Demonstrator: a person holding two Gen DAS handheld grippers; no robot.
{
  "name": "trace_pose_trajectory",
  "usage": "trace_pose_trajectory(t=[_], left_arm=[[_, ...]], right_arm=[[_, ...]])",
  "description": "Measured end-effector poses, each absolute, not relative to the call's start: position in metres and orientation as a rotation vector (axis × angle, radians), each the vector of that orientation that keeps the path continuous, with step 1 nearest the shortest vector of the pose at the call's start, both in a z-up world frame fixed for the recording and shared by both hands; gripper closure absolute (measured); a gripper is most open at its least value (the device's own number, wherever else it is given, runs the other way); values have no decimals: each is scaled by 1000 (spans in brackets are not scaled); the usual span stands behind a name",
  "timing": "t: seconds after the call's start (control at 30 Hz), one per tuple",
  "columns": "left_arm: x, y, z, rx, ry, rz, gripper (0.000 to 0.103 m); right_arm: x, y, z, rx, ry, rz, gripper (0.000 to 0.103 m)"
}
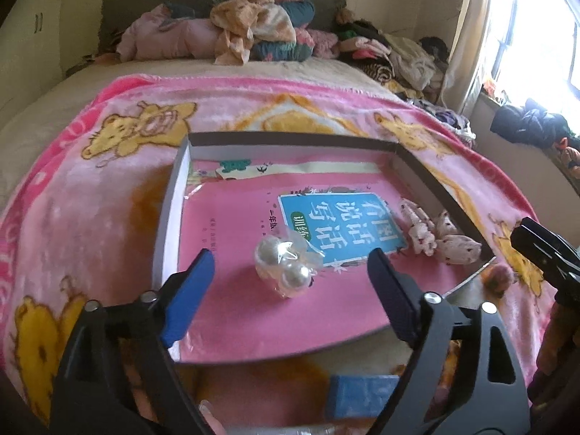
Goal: Organize jewelry
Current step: 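Carry the pearl bag with the left tool into the box while the right tool drops the lace bow there, then withdraw both open tools from the box back toward the remaining jewelry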
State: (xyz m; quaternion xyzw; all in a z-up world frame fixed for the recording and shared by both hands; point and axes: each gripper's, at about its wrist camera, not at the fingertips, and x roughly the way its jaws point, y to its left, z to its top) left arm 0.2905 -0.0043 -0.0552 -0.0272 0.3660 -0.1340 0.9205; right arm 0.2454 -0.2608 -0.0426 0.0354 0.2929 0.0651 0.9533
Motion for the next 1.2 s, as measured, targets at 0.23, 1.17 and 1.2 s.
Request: trace_pose_trajectory(t=[0.23, 1.17, 1.2], left_arm=[[266, 4, -41, -85, 690, -269, 12], [151, 49, 10, -136, 492, -160, 12], [147, 49, 9, -135, 491, -160, 12]], right_arm=[[224, -262, -30, 74, 544, 131, 9], [123, -230, 16, -10, 372, 230, 7], [121, -229, 16, -11, 372, 232, 7]])
